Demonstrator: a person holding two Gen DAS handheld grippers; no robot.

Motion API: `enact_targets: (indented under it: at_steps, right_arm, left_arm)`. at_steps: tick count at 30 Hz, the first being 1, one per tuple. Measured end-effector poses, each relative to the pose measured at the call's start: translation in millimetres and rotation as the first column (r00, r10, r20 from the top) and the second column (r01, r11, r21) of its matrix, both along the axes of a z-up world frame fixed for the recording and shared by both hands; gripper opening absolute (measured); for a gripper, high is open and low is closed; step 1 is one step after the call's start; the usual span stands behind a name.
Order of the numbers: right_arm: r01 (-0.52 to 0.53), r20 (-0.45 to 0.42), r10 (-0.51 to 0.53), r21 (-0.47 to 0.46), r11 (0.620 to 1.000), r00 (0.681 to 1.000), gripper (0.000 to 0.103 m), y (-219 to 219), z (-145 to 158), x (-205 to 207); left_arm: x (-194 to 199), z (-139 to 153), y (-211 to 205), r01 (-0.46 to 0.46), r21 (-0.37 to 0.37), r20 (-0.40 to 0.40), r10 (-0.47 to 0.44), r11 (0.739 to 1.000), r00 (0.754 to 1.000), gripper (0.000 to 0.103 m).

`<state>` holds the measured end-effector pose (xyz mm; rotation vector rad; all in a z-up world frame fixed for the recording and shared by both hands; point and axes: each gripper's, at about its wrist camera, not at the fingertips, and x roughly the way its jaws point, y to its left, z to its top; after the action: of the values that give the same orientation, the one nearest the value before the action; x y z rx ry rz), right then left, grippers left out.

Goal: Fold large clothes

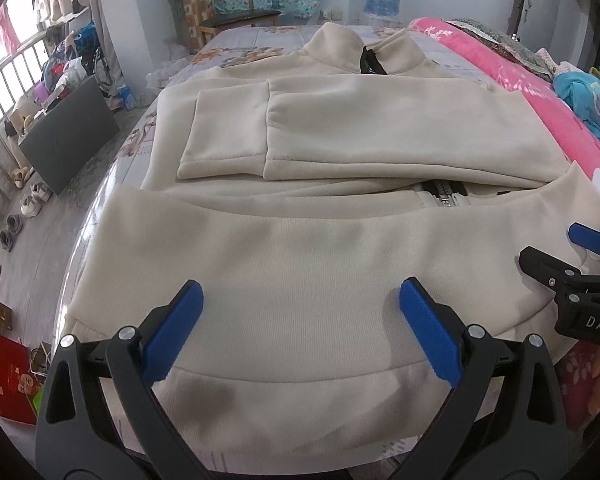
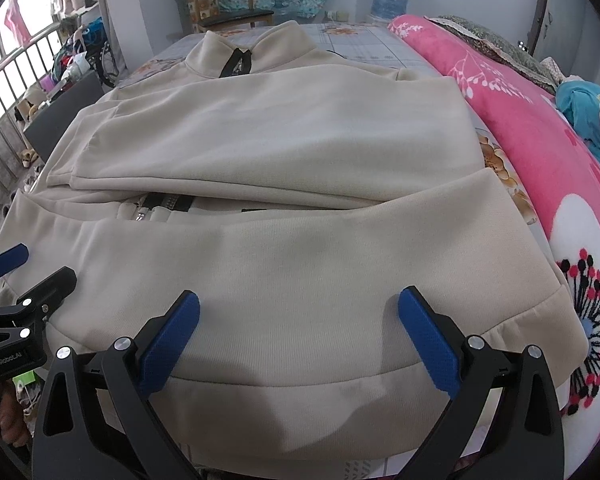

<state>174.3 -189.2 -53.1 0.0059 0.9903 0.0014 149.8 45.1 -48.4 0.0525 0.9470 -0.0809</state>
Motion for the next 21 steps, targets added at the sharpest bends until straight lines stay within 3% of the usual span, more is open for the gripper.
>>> enact_targets:
  at_steps: [21]
  right_arm:
    - [-0.001, -0.022, 0.0, -0.003, 1.0, 1.0, 0.097, -1.4, -1.0, 0.3]
  left_arm:
    - [1.0, 0.7, -1.3, -0.029, 0.007, -0.022, 0.029, 1.0, 0.999, 0.095]
